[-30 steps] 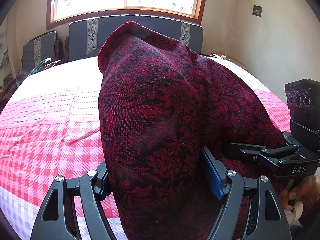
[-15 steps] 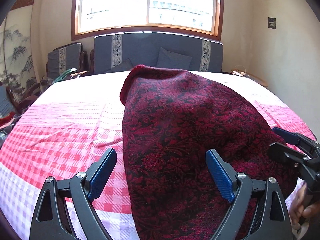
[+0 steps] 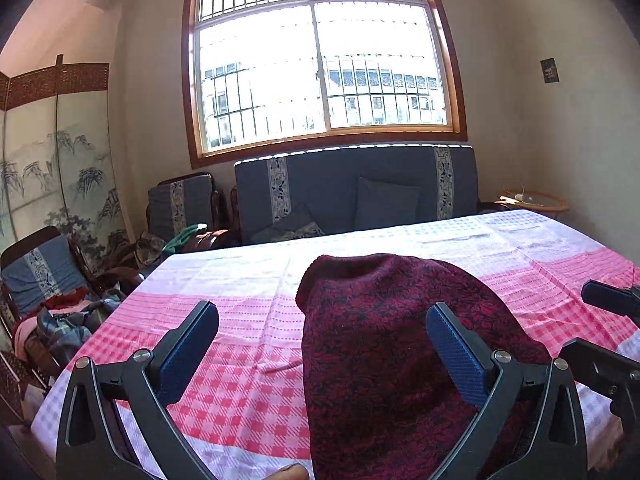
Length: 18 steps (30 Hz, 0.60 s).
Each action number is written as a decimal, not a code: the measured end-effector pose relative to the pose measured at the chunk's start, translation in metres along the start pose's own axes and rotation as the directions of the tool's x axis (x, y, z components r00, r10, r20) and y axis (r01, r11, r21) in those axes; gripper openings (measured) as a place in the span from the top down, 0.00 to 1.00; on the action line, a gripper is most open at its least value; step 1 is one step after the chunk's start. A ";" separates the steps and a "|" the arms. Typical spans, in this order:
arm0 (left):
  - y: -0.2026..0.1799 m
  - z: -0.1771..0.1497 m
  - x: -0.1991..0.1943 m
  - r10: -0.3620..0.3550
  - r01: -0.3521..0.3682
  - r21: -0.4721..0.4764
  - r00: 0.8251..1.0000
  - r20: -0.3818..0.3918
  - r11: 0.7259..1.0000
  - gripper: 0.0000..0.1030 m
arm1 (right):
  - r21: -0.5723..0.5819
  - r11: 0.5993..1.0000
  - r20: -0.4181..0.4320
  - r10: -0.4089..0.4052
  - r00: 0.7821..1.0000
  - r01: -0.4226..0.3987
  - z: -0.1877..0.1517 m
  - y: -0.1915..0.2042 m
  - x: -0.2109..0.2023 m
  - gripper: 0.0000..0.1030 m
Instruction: Fold small clothes
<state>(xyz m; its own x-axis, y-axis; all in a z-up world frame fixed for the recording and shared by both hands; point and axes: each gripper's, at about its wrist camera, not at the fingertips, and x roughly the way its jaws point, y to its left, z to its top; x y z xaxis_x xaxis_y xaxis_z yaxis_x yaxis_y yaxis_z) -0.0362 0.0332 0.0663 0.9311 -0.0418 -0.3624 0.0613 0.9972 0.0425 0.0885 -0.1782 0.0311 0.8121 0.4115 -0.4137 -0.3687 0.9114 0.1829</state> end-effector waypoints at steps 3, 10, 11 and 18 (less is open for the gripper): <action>-0.001 0.007 -0.013 0.006 -0.005 -0.018 0.998 0.056 1.000 0.00 | 0.004 1.000 0.015 0.001 1.000 -0.001 0.003 0.000 -0.007 0.02; -0.013 0.013 -0.016 -0.055 0.055 0.010 0.998 0.021 0.998 0.00 | 0.019 1.000 0.008 0.006 1.000 -0.006 0.001 -0.002 -0.008 0.02; -0.016 0.012 -0.014 -0.054 0.054 0.016 0.998 0.015 0.998 0.00 | 0.019 1.000 0.008 0.004 1.000 -0.004 0.000 -0.002 -0.009 0.02; -0.019 0.006 0.002 -0.070 0.072 0.032 0.996 -0.056 0.997 0.00 | 0.020 1.000 -0.015 0.003 1.000 -0.002 -0.004 -0.004 -0.006 0.01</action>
<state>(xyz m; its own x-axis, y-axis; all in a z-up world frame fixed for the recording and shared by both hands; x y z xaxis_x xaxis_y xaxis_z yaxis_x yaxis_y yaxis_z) -0.0332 0.0138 0.0702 0.9031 -0.1080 -0.4157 0.1396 0.9891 0.0464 0.0835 -0.1838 0.0290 0.8040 0.4137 -0.4270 -0.3612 0.9104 0.2019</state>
